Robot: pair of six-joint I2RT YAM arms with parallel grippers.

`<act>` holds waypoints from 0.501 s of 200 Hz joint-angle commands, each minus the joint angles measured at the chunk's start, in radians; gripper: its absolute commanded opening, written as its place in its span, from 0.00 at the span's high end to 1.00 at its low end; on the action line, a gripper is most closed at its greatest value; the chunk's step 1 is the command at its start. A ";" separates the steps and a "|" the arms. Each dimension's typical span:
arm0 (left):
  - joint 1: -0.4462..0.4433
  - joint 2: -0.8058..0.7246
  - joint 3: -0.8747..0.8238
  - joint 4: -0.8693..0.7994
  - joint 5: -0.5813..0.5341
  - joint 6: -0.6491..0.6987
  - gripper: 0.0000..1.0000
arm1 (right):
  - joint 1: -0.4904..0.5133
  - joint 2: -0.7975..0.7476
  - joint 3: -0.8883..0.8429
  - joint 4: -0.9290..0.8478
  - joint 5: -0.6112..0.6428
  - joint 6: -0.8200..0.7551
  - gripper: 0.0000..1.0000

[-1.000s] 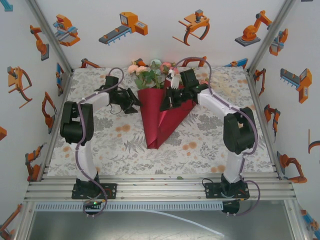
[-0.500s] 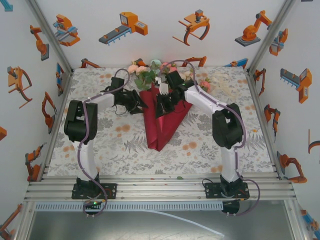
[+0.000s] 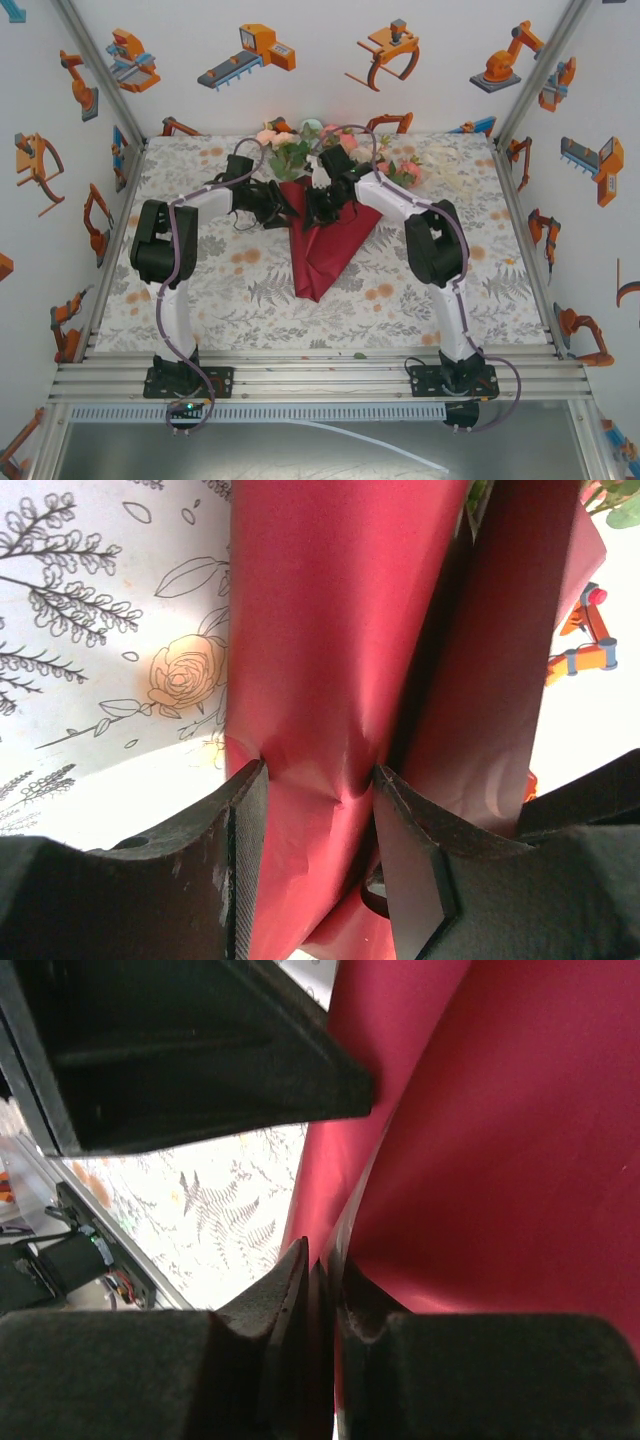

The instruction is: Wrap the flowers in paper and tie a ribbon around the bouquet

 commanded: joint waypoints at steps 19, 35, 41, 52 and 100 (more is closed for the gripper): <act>0.015 -0.018 0.047 -0.072 -0.026 -0.045 0.54 | 0.015 0.012 -0.005 0.059 -0.007 0.024 0.75; 0.029 -0.043 0.060 -0.087 -0.029 -0.080 0.54 | 0.013 0.008 -0.025 0.075 -0.009 0.023 0.71; 0.031 -0.053 0.064 -0.089 -0.029 -0.097 0.55 | 0.015 0.008 -0.030 0.080 -0.012 0.023 0.70; 0.035 -0.068 0.071 -0.084 -0.023 -0.134 0.55 | 0.014 0.007 -0.035 0.082 -0.012 0.024 0.68; 0.037 -0.104 0.076 0.001 -0.021 -0.360 0.56 | 0.013 -0.002 -0.046 0.083 -0.015 0.006 0.66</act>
